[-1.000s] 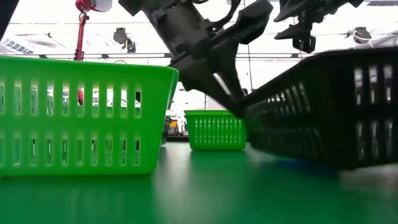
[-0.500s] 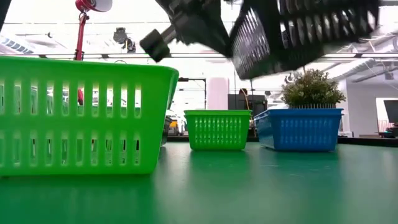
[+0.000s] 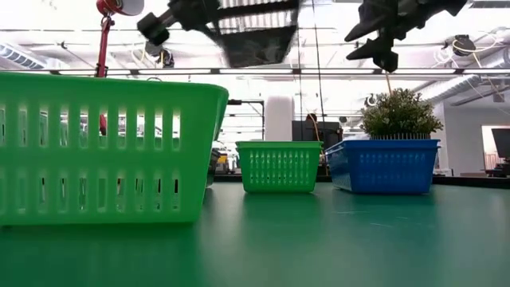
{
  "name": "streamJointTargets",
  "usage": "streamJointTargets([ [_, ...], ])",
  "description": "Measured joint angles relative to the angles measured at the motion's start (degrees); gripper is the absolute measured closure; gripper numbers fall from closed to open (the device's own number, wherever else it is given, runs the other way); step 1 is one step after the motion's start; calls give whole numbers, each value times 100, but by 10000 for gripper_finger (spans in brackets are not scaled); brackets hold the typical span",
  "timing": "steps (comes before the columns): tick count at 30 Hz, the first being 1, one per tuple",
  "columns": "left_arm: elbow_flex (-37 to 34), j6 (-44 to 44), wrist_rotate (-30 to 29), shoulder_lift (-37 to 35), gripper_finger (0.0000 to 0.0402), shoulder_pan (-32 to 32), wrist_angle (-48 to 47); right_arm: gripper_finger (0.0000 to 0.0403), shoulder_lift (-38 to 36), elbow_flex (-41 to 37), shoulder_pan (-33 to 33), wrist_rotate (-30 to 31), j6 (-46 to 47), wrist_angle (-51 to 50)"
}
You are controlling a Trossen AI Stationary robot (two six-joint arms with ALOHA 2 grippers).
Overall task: Stack baskets by color
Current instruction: Stack the bottom black bin on the top black bins
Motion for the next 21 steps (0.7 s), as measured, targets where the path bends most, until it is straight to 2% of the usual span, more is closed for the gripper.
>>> streamJointTargets([
  [4, 0, 570, 233, -358, 394, 477, -586, 232, 0, -1, 2, 8, 26, -94],
  [13, 0, 1883, 835, -819, 394, 1488, -1548, 232, 0, -1, 2, 205, 834, -86],
  [21, -2, 2573, 933, -883, 394, 1962, -2023, 232, 0, -1, 3, 337, 1200, -86],
])
